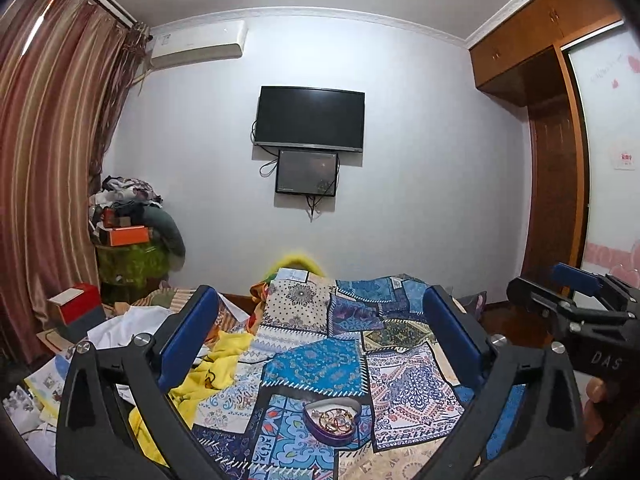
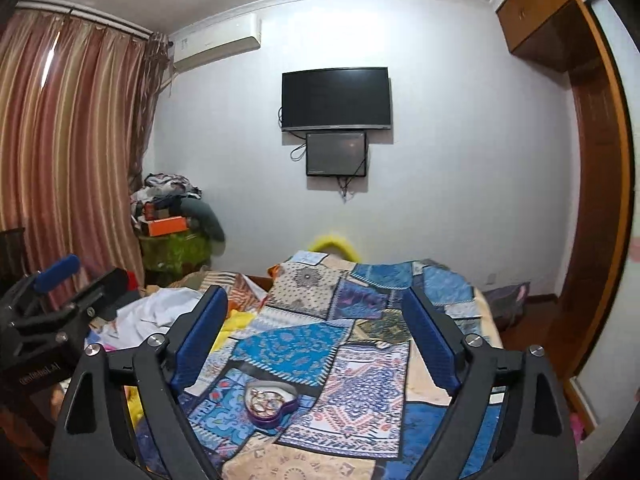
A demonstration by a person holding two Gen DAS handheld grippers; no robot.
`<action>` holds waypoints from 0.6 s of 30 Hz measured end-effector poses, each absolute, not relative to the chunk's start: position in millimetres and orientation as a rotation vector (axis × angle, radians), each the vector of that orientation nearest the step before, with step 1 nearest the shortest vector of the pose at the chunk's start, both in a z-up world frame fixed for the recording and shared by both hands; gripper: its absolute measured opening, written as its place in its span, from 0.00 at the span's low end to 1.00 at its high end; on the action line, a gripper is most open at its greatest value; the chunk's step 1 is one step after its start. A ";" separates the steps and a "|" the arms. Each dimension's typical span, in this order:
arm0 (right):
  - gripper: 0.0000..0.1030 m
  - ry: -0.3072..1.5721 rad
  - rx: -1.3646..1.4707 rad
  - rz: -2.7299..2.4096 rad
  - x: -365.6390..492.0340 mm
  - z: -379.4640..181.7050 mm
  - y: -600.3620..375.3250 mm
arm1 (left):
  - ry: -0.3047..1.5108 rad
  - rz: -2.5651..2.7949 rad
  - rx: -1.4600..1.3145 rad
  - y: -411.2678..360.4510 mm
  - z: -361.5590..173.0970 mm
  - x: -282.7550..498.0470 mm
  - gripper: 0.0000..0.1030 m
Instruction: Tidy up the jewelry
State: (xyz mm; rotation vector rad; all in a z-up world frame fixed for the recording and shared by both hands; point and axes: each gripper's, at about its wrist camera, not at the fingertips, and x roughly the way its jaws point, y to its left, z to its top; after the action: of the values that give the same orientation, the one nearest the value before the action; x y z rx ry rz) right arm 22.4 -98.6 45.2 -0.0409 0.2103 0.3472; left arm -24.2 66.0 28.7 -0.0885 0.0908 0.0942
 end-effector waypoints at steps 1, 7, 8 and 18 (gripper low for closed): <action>0.88 0.205 -0.049 0.337 21.7 44.7 -96.6 | 0.093 0.095 -0.090 65.1 29.0 -26.6 0.99; 0.93 0.198 -0.061 0.325 21.9 45.1 -97.0 | 0.100 0.089 -0.085 59.5 25.7 -32.5 0.99; 0.93 0.199 -0.061 0.325 20.2 44.6 -97.3 | 0.100 0.089 -0.084 58.7 25.8 -33.2 0.99; 0.93 0.218 -0.047 0.330 16.8 39.7 -103.1 | 0.114 0.083 -0.084 57.5 23.9 -29.6 0.99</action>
State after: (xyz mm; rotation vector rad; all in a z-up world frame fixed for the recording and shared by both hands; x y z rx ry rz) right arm 16.8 -103.1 39.7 -0.0475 0.2185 0.3296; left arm -29.6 57.5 23.9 -0.0845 0.1135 0.0829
